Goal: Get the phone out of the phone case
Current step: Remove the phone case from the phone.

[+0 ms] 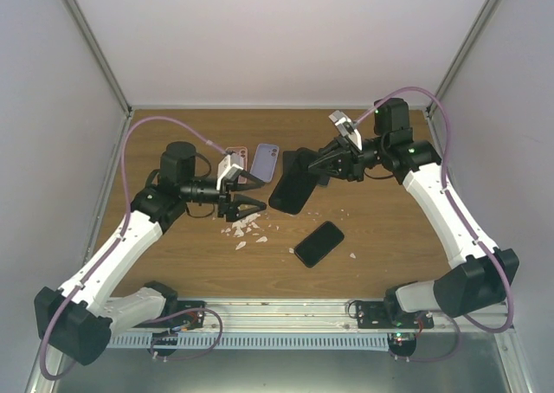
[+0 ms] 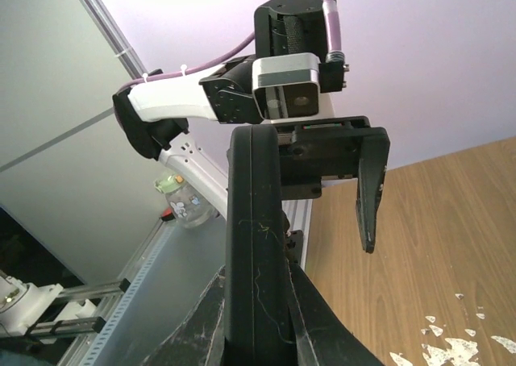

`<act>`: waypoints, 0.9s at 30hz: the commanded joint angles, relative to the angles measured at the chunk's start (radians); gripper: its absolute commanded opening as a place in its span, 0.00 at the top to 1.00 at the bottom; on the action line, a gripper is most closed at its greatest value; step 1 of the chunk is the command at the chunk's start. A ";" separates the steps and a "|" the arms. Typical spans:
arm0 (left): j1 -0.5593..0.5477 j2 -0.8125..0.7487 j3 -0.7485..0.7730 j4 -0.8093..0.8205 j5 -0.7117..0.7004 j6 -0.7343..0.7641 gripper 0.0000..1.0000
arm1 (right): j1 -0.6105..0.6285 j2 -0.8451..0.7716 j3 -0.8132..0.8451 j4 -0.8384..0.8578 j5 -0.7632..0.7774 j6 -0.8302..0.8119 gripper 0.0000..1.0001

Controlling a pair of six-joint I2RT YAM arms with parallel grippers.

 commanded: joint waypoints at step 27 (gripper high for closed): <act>-0.021 0.048 0.057 0.077 -0.089 -0.049 0.28 | 0.018 -0.036 0.022 0.017 -0.112 -0.024 1.00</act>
